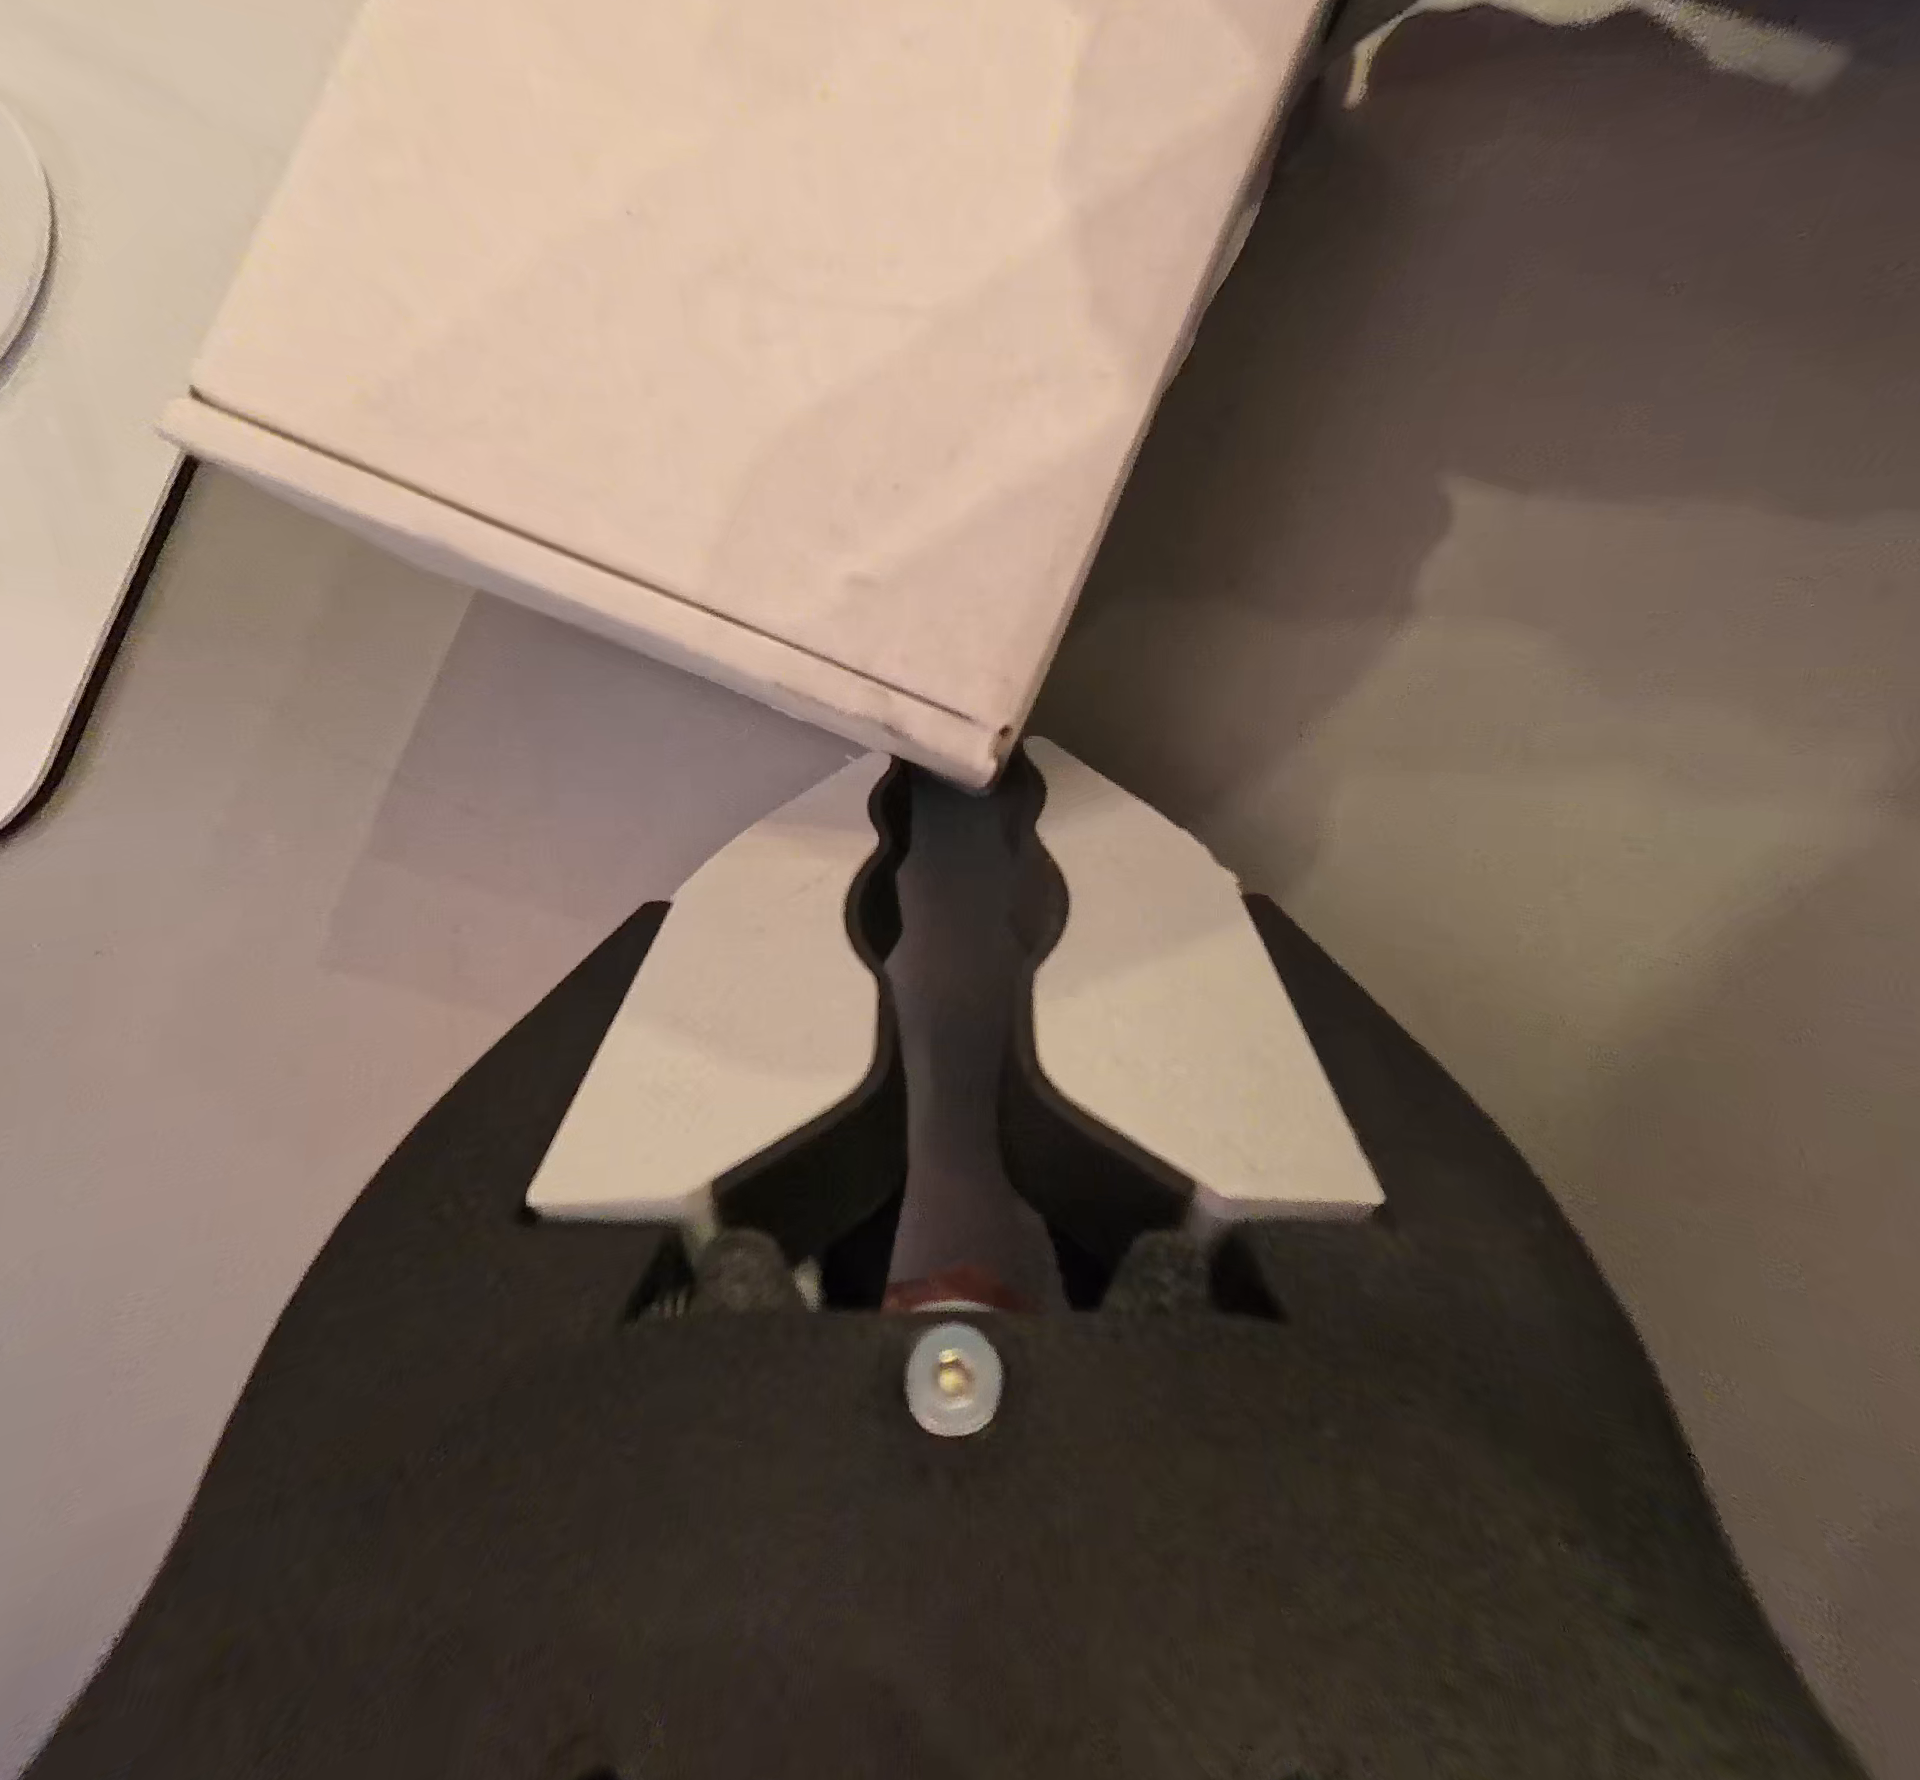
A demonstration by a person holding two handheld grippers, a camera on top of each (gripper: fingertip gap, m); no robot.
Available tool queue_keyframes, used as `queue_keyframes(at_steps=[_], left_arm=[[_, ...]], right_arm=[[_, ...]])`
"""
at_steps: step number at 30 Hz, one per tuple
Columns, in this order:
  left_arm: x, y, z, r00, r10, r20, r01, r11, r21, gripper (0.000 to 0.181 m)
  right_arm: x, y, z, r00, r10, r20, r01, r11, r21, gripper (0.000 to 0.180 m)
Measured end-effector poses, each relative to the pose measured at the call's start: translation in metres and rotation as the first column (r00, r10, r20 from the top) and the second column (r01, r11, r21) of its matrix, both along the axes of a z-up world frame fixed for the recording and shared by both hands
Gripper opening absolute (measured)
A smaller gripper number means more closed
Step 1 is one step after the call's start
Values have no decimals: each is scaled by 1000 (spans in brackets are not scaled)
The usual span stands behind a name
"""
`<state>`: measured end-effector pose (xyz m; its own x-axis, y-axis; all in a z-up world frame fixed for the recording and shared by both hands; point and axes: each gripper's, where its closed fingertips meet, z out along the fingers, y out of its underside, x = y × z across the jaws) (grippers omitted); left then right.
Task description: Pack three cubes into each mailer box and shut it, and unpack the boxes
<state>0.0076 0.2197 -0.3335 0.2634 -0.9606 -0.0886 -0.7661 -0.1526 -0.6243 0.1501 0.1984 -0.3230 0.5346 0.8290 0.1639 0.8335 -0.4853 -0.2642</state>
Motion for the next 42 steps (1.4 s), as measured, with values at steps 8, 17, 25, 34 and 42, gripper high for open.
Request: queue_keyframes(at_steps=[8,17,25,34,42], left_arm=[[-7,-12,8,999,-34,-3,34,999,-35,44],[-9,-13,2,1000,-16,-11,15,998,-61,45],[-13,-11,0,1000,-4,13,5,995,-97,44],[-5,1,-1,998,53,30,-51,995,-81,57],[-8,10,7,988,119,100,-109,989,-104,71]], right_arm=[[13,0,36,999,33,-10,-33,999,30,84],[-54,32,21,974,223,28,-221,973,-70,128],[-61,49,9,971,228,75,-219,970,-103,124],[-51,45,-3,969,226,101,-200,954,-223,131],[-63,38,9,996,78,-46,-88,948,-307,131]])
